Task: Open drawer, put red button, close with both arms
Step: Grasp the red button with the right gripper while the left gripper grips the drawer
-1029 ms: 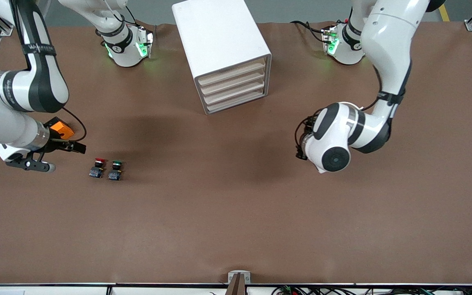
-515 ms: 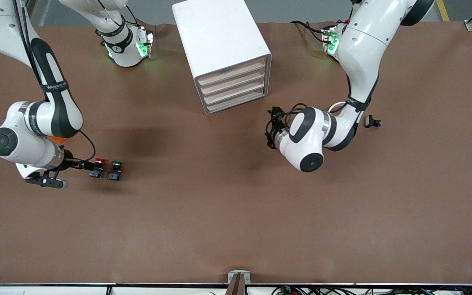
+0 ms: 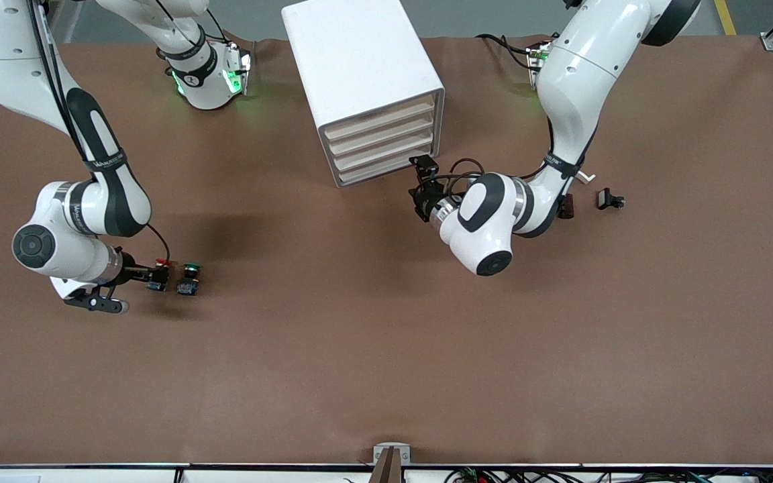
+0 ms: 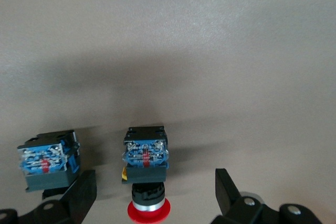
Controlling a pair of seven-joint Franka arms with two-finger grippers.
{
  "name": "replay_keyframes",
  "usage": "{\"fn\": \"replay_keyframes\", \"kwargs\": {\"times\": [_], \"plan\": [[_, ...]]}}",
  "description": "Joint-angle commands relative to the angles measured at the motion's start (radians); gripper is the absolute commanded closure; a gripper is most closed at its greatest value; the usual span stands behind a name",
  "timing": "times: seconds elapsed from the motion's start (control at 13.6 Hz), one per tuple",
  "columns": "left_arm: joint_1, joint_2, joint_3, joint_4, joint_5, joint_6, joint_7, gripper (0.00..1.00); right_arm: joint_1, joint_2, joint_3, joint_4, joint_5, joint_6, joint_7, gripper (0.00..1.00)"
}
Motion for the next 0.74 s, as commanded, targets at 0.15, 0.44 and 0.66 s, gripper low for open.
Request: {"fn": "replay_keyframes", "kwargs": {"times": [0.15,0.44,0.66], "plan": [[-0.047,0.05,0.003,0.023,-0.113,-0.036,-0.086,0.22,-0.014,0.036,0.014,0.013,-0.011,0.017,0.012,0.0],[-0.081,0.06,0.003,0.022,-0.152,-0.054,-0.115,0.29,-0.012,0.073,0.014,0.013,-0.009,0.087,0.013,0.0],[-0.111,0.07,0.003,0.02,-0.167,-0.069,-0.119,0.31,-0.01,0.076,0.014,0.013,-0.009,0.08,0.015,0.09]]}}
